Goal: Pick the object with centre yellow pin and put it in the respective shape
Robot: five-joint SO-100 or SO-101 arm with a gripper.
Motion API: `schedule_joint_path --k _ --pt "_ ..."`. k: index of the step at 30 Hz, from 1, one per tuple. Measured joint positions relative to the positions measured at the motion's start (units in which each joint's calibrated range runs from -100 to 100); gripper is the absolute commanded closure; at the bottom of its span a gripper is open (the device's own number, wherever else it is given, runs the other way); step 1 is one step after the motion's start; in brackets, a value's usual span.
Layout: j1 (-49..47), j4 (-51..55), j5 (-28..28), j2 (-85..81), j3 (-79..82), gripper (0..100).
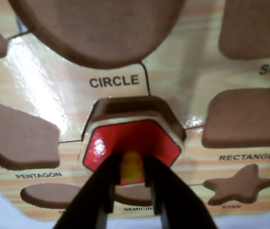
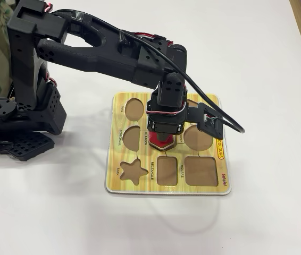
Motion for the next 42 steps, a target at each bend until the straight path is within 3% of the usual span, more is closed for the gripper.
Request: schedule_joint_path --k 15,23,42 --pt "0.65 0.0 0.0 0.0 0.0 99" --pt "0.65 -7.88 0.31 -0.09 0.0 82" --pt "-0.09 -8.83 0.0 -5.41 5.67 83"
